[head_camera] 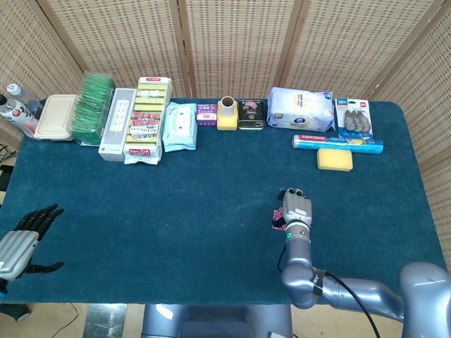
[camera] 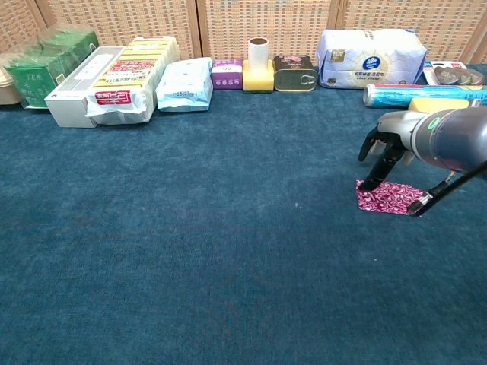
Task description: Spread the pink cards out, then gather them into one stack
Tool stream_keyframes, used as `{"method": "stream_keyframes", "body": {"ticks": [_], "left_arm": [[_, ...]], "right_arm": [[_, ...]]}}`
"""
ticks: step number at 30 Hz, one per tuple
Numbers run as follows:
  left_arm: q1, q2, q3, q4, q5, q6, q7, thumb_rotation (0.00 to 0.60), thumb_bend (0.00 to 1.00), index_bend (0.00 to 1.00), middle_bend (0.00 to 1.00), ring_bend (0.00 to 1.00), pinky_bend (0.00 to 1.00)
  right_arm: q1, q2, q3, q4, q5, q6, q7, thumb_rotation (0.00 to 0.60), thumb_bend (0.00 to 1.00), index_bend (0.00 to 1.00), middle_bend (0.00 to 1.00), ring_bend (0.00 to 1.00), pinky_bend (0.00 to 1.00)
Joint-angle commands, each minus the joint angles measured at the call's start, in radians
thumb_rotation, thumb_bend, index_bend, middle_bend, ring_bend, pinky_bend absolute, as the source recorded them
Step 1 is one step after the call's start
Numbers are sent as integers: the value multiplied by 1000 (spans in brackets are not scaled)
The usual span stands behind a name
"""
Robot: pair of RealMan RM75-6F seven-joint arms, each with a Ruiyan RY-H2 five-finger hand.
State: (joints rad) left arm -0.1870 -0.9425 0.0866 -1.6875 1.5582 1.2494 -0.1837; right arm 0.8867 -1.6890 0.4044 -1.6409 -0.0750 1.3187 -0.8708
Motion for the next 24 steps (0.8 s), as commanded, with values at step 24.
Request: {"method": "stream_keyframes", "body": {"ticks": [24], "left_arm": [[-1, -2, -6, -2, -13, -5, 5, 600, 33, 0, 0, 0, 35]], "right_arm": [[-57, 1, -60, 34, -201, -45, 92, 600, 287, 190, 127, 86, 183]]}}
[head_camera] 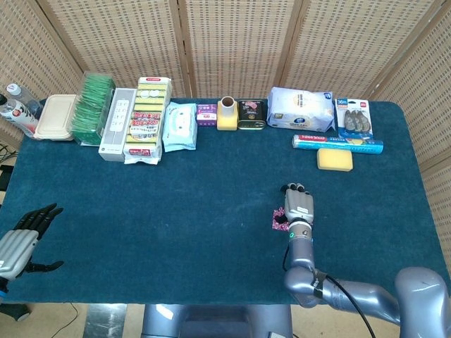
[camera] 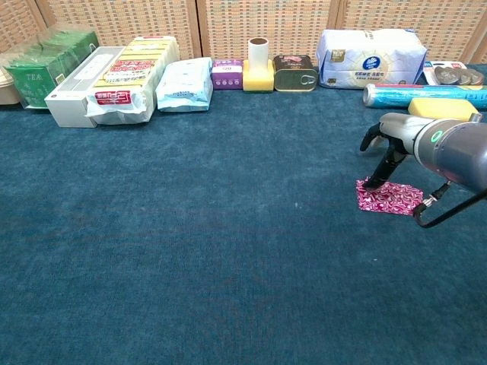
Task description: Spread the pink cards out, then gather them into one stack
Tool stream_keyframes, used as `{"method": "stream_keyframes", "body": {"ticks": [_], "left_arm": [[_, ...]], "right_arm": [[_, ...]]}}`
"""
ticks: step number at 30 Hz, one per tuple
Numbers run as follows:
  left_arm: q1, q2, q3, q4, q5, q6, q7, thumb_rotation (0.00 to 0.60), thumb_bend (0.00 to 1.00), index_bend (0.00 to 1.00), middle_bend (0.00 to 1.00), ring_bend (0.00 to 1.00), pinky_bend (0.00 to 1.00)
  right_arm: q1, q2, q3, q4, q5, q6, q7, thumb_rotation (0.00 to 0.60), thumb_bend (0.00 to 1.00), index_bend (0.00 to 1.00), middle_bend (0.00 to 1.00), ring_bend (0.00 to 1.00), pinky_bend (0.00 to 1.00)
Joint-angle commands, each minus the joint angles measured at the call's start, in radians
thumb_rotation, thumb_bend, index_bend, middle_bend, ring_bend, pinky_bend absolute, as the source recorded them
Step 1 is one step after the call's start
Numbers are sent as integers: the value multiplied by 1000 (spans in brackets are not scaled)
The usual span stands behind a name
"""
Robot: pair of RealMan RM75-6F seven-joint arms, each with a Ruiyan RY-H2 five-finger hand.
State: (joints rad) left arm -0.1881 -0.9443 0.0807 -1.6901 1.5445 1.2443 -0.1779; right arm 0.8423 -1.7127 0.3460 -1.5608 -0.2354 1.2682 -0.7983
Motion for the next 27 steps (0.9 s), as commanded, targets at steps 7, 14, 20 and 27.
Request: {"method": "stream_keyframes", "body": {"ticks": [7, 14, 20, 27], "left_arm": [[6, 1, 1, 3, 7, 12, -1, 600, 32, 0, 0, 0, 35], [24, -7, -1, 3, 17, 54, 20, 600, 32, 0, 0, 0, 35], [52, -20, 5, 3, 44, 108, 48, 600, 34, 0, 0, 0, 35], [90, -36, 14, 12, 87, 187, 60, 600, 33, 0, 0, 0, 35]], "right_arm": [[-79, 149, -54, -244, -294, 38, 113, 600, 99, 170, 125, 83, 145], [-181, 267, -199, -256, -739, 68, 292, 600, 25, 164, 124, 83, 143], [-266, 363, -301, -124, -1071, 120, 523, 600, 22, 160, 138, 99, 168], [-357, 437, -370, 21, -1255, 227, 690, 600, 25, 161, 153, 98, 163]]}}
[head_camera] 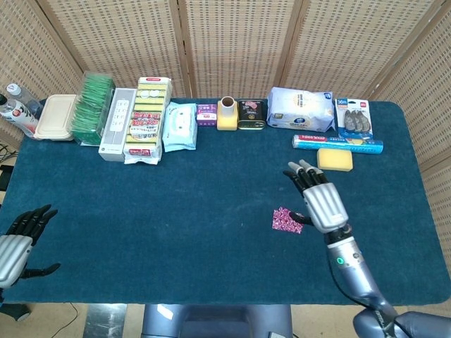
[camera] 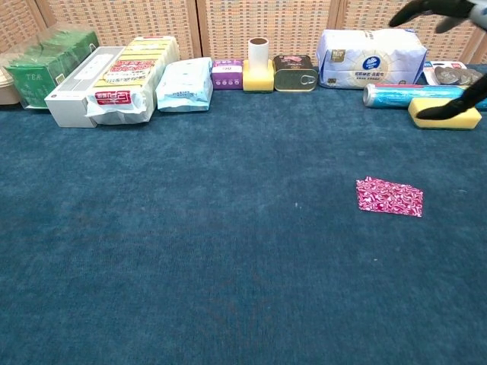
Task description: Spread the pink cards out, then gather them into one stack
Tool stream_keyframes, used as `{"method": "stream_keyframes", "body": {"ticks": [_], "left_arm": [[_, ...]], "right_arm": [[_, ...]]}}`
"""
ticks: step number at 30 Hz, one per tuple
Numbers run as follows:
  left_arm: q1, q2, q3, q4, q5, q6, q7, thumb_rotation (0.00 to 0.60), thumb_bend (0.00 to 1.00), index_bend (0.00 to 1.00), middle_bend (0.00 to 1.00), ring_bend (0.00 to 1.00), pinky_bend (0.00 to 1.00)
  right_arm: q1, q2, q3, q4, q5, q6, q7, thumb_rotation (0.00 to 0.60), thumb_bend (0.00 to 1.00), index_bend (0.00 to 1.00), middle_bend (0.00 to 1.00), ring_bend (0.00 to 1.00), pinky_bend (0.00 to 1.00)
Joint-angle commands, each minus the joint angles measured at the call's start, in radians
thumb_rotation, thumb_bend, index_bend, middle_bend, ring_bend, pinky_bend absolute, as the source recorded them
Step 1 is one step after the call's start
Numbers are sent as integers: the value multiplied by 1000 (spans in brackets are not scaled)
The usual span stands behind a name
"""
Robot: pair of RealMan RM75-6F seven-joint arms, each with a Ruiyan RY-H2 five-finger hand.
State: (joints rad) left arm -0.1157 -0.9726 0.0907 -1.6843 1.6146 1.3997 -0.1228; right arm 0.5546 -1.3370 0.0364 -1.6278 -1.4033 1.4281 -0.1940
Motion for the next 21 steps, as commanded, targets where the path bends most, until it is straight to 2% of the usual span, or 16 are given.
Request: {"method": "stream_keyframes", "body": {"ticks": [1, 6, 9, 15, 21], "left_arm": [[28, -13, 4, 9, 24, 52, 9, 600, 33, 0, 0, 0, 35], [107, -90, -13, 64, 65, 225, 63, 600, 33, 0, 0, 0, 35], [127, -128, -26, 100, 73, 276, 65, 600, 32, 0, 0, 0, 35], [132, -143, -50, 112, 7, 249, 74, 600, 33, 0, 0, 0, 35], [126, -144, -60, 108, -17, 223, 87, 600, 34, 0, 0, 0, 35]], "right_arm": [[-86, 72, -69, 108, -98, 81, 103, 600, 25, 161, 153, 84, 146], [-203, 155, -108, 137, -88, 158, 111, 600, 24, 161, 120, 13, 83], [-253, 180, -114, 138, -94, 200, 103, 600, 26, 161, 100, 1, 81], [-334, 200, -105, 146, -93, 252, 152, 600, 33, 163, 91, 0, 80], [-391, 186, -100, 158, -91, 269, 141, 600, 34, 163, 90, 0, 66]]}}
